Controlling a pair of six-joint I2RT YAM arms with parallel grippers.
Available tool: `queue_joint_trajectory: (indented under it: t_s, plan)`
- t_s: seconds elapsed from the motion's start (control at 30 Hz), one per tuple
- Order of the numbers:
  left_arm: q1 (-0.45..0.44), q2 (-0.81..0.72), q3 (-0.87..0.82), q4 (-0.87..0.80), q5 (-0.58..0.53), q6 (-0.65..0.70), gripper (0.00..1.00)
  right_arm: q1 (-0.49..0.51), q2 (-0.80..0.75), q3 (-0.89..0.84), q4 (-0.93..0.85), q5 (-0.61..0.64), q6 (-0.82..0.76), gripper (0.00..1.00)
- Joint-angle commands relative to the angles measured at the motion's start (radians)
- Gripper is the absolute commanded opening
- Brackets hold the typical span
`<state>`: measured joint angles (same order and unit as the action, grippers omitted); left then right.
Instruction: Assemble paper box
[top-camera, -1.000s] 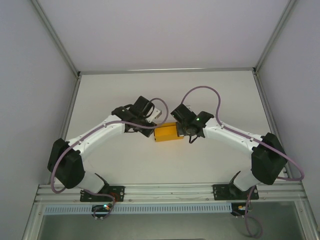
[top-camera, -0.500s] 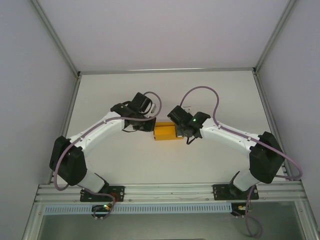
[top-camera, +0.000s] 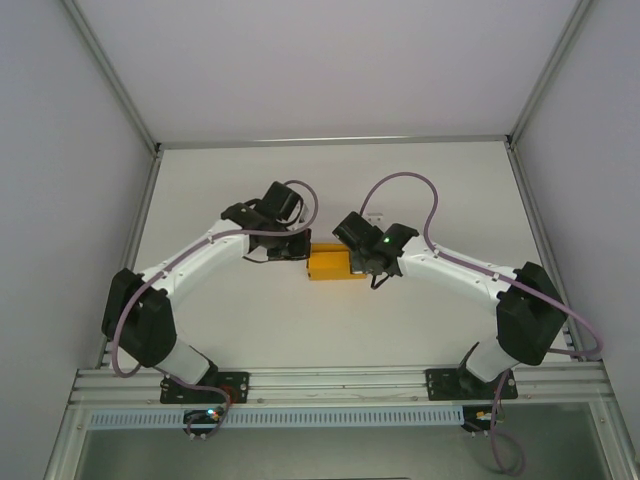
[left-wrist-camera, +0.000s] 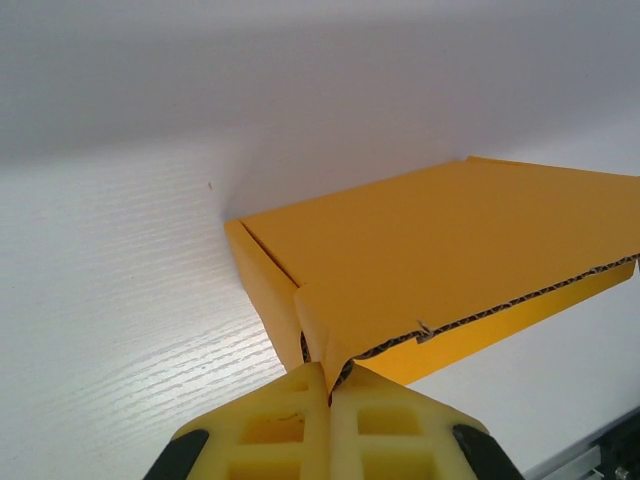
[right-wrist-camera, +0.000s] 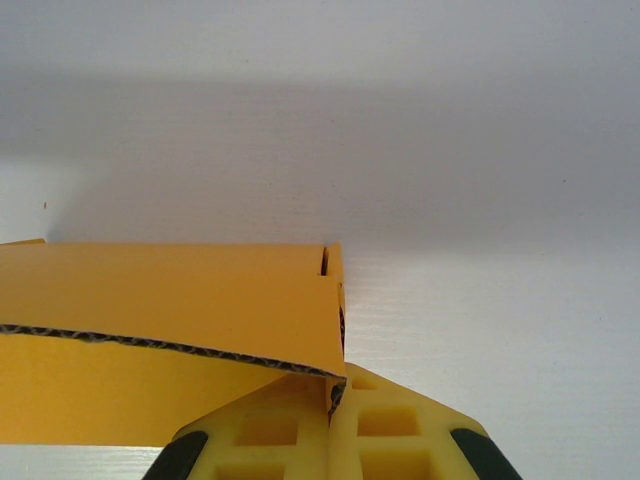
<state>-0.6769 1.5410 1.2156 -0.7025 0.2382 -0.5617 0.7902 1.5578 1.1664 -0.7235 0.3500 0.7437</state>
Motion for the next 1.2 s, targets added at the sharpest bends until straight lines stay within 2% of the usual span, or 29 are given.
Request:
queue_joint_trajectory:
  t_s: [0.0,0.1,0.37,0.6,0.7,0.8,0.93,1.1,1.17]
  plan:
    - [-0.026,0.044,-0.072,0.024,0.033,-0.039,0.0,0.022,0.064,-0.045,-0.078,-0.109,0.031,0.0]
    - [-0.034,0.044,-0.107,0.041,0.017,-0.035,0.0,0.022,0.055,-0.056,-0.077,-0.109,0.033,0.0]
    - [-0.092,0.046,-0.097,-0.078,-0.193,0.078,0.0,0.024,0.019,-0.096,-0.065,-0.092,0.027,0.0]
    - [-0.095,0.041,-0.069,-0.143,-0.269,0.153,0.0,0.024,0.027,-0.087,-0.082,-0.077,0.021,0.0]
    - [-0.091,0.03,-0.091,-0.084,-0.175,0.144,0.0,0.024,0.029,-0.085,-0.085,-0.076,0.024,0.0]
    - [-0.117,0.04,-0.121,-0.02,-0.142,0.114,0.0,0.024,0.029,-0.091,-0.062,-0.078,0.025,0.0]
    - [-0.154,0.048,-0.171,-0.005,-0.212,0.097,0.0,0.037,0.003,-0.145,0.023,-0.065,0.003,0.0]
    - [-0.154,0.028,-0.28,0.053,-0.25,0.072,0.0,0.052,-0.115,-0.288,0.189,-0.075,-0.055,0.0]
    - [-0.152,0.037,-0.283,0.051,-0.27,0.065,0.0,0.049,-0.169,-0.327,0.266,-0.078,-0.078,0.06]
